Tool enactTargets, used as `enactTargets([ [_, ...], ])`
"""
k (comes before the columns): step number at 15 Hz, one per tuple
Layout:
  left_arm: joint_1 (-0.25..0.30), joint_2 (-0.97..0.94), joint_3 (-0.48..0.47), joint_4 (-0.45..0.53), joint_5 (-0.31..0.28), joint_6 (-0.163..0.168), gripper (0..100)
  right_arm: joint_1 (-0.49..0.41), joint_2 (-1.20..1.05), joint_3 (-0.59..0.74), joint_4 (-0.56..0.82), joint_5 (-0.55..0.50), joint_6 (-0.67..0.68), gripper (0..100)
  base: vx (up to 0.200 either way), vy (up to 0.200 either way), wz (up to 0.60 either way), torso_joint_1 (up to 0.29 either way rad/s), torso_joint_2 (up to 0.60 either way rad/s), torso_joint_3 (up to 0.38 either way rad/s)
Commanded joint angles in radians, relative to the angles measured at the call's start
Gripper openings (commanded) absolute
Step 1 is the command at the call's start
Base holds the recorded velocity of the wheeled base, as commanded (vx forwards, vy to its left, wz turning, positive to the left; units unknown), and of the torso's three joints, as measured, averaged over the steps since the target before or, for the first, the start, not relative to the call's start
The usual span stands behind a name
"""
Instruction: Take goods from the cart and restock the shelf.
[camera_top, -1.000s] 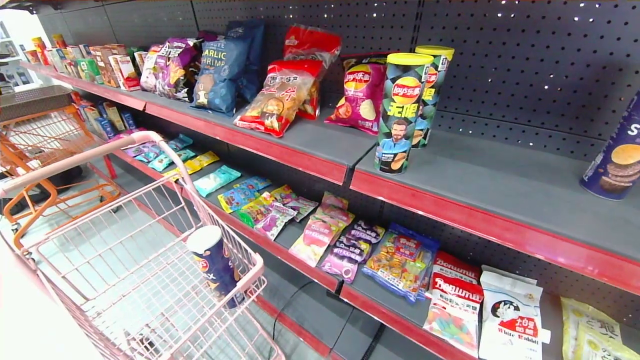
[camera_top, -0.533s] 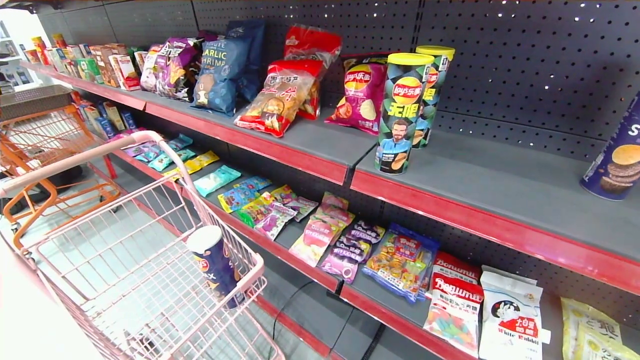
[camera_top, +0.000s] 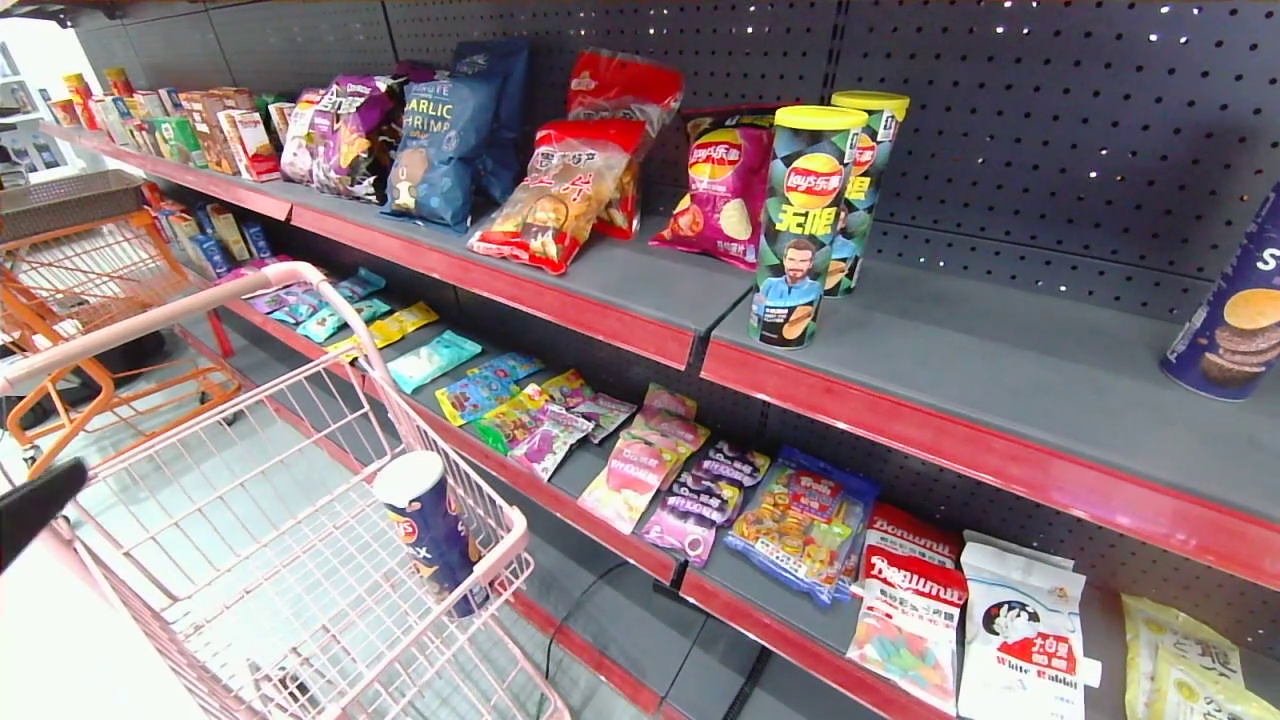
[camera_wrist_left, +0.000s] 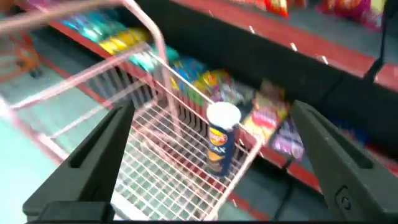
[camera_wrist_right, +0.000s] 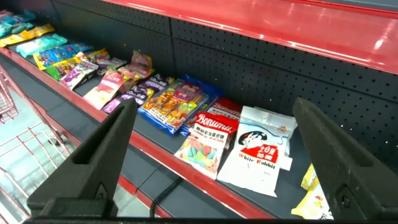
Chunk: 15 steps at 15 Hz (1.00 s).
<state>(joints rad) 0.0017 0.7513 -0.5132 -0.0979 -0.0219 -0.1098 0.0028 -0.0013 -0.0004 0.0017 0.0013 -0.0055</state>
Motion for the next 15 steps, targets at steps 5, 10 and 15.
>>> enactTargets([
  [5, 0.135, 0.915, -0.016, -0.496, -0.421, 0.275, 100, 0.0, 0.001, 0.0, 0.0, 0.0, 0.001, 100, 0.0, 0.0, 0.0, 0.0, 0.0, 0.0],
  [10, 0.081, 1.065, 0.035, -0.559, -0.533, 0.377, 100, 0.0, 0.001, -0.001, 0.0, 0.0, -0.004, 100, 0.0, 0.0, 0.0, 0.0, 0.0, 0.0],
  [15, 0.08, 1.217, 0.076, -0.763, -0.563, 0.415, 100, 0.0, 0.001, -0.001, 0.0, 0.0, -0.002, 100, 0.0, 0.0, 0.0, 0.0, 0.0, 0.0],
])
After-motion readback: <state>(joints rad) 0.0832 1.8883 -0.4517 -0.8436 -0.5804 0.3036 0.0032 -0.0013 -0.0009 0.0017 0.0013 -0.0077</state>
